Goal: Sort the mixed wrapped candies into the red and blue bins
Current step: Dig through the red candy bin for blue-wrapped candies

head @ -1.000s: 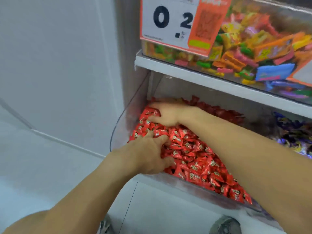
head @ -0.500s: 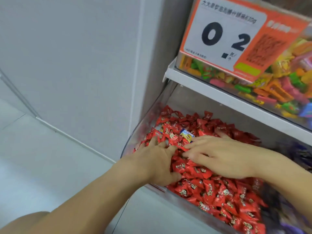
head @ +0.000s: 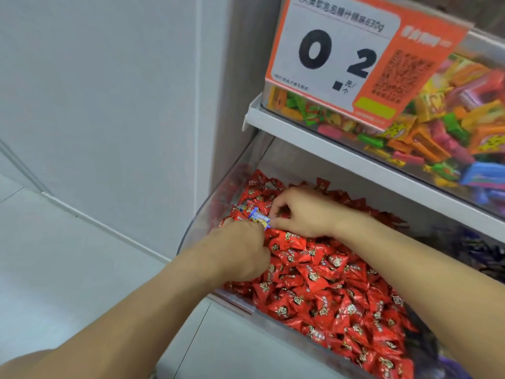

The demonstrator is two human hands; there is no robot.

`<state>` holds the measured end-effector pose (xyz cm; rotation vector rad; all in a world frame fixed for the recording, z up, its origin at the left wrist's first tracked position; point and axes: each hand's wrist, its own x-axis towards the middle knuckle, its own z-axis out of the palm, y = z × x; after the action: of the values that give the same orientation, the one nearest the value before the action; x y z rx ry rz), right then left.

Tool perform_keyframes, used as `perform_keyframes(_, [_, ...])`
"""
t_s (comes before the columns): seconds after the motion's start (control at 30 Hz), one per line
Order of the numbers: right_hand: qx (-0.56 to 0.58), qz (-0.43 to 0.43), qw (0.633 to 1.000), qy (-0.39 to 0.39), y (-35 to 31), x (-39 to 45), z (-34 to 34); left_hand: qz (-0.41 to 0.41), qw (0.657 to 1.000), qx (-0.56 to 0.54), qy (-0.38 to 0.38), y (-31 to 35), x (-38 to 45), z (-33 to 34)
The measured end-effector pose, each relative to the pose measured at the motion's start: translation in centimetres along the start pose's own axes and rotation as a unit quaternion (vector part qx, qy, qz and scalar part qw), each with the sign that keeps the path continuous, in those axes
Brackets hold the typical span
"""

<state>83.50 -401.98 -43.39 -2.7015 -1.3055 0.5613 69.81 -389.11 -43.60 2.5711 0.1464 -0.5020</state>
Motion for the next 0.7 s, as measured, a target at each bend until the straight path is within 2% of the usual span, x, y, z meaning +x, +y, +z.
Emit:
perform_keyframes(0.13, [0.096, -0.044, 0.994, 0.013, 0.4, -0.5, -0.1, 0.000, 0.975, -0.052, 0.217, 0.3, 0.5, 0.5])
perform_keyframes(0.2, [0.158, -0.068, 0.985, 0.010, 0.6, -1.0, -0.7, 0.035, 0.962, -0.073, 0.262, 0.3, 0.9, 0.7])
perform_keyframes(0.33, [0.215, -0.072, 0.974, -0.023, 1.1, -1.7, -2.2, 0.019, 0.960, -0.149, 0.235, 0.3, 0.9, 0.0])
perform_keyframes(0.4, [0.225, -0.037, 0.973, 0.020, 1.4, -0.3, -2.1, 0.012, 0.964, -0.114, 0.239, 0.2, 0.5, 0.3])
perform_keyframes(0.47, [0.184, -0.031, 0.980, 0.073, 1.0, 1.8, -1.6, -0.003, 0.969, -0.100, 0.227, 0.0, -0.1, 0.9])
perform_keyframes(0.57, [0.060, -0.073, 0.995, 0.035, -0.2, 4.5, -0.2, -0.024, 0.972, -0.108, 0.208, -0.5, -0.5, 1.2])
perform_keyframes(0.7, [0.021, -0.020, 0.997, 0.073, 0.1, 5.5, 0.8, -0.041, 0.978, -0.088, 0.185, -0.9, -0.6, 1.4])
